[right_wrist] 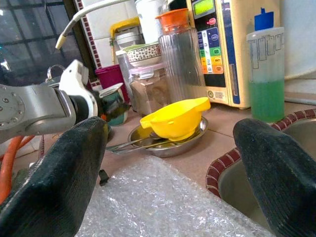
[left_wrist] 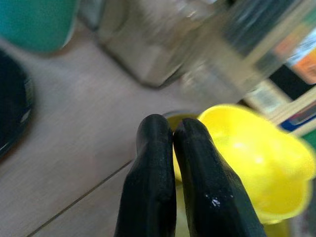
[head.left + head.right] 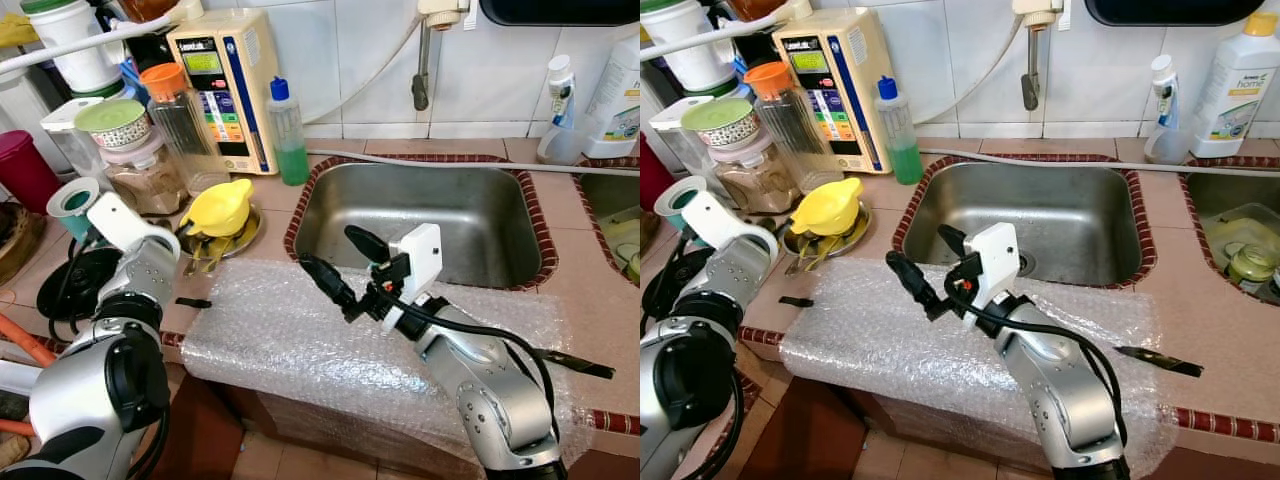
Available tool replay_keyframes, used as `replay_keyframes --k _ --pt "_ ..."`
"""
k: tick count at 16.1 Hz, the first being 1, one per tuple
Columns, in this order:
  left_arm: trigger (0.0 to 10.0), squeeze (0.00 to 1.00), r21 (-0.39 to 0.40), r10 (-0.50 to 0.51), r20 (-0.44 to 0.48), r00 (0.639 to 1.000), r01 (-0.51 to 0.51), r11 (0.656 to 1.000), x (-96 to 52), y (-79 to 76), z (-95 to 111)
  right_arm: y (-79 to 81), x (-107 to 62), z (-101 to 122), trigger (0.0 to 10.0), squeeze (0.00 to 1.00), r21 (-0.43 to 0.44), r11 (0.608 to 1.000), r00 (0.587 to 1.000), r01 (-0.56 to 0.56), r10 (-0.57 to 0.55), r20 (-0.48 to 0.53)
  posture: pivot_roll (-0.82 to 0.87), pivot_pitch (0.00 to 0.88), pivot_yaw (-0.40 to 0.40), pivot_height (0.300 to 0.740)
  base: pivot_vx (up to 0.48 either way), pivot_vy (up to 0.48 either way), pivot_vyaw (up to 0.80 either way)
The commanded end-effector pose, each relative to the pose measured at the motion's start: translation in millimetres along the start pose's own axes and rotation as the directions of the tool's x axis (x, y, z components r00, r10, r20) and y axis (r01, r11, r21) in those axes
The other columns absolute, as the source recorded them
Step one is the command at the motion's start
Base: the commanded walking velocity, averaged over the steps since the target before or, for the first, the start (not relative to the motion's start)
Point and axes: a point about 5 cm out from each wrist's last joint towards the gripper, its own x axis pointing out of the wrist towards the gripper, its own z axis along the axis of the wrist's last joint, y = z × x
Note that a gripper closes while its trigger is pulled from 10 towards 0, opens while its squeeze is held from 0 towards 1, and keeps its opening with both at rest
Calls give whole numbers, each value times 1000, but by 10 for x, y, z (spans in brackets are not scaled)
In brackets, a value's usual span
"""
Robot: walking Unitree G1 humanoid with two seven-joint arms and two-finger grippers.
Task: Kitchen organization
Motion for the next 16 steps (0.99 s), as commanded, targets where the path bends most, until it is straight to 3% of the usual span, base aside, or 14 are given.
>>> replay_keyframes --k 1,2,5,6,7,8,9,10,12,15,16 --pt "10000 1000 23 -54 60 997 53 998 -3 -138 134 22 18 54 10000 0 -4 1000 1000 7 -7 27 55 0 180 740 0 0 0" --pt "10000 1000 44 -75 80 994 72 996 -12 -174 139 18 11 61 10000 0 -4 1000 999 23 -23 37 55 0 180 740 0 0 0" --pt "10000 1000 231 -185 176 967 142 963 -106 -261 97 -53 -7 115 10000 0 -25 993 991 113 -110 78 54 0 181 740 0 0 0" --pt "10000 1000 253 -202 205 958 148 956 -135 -264 106 -70 -9 125 10000 0 -31 992 989 126 -123 83 54 0 180 740 0 0 0" --pt "10000 1000 305 -240 257 936 156 939 -195 -273 132 -106 -14 141 10000 0 -40 988 985 151 -146 92 59 0 176 740 0 0 0" --pt "10000 1000 411 -317 319 893 171 895 -301 -301 167 -164 -22 171 10000 0 -57 980 977 192 -185 108 65 0 171 740 0 0 0" --pt "10000 1000 462 -369 341 864 188 867 -389 -328 164 -224 -36 192 10000 0 -77 967 965 244 -234 120 69 0 168 740 0 0 0" --pt "10000 1000 513 -412 346 843 198 835 -459 -348 142 -271 -51 211 10000 0 -75 956 953 283 -272 131 72 0 164 740 0 0 0" --pt "10000 1000 544 -479 272 835 277 792 -665 -344 -112 -429 -135 265 10000 0 -97 906 904 413 -395 164 79 0 157 740 0 0 0" --pt "10000 1000 636 -584 187 790 356 685 -892 -390 -370 -535 -202 292 10000 0 -91 871 870 482 -463 170 75 0 159 740 0 0 0" --pt "10000 1000 645 -587 163 793 365 672 -932 -391 -439 -551 -210 297 10000 0 -96 865 864 492 -473 172 72 0 162 740 0 0 0"
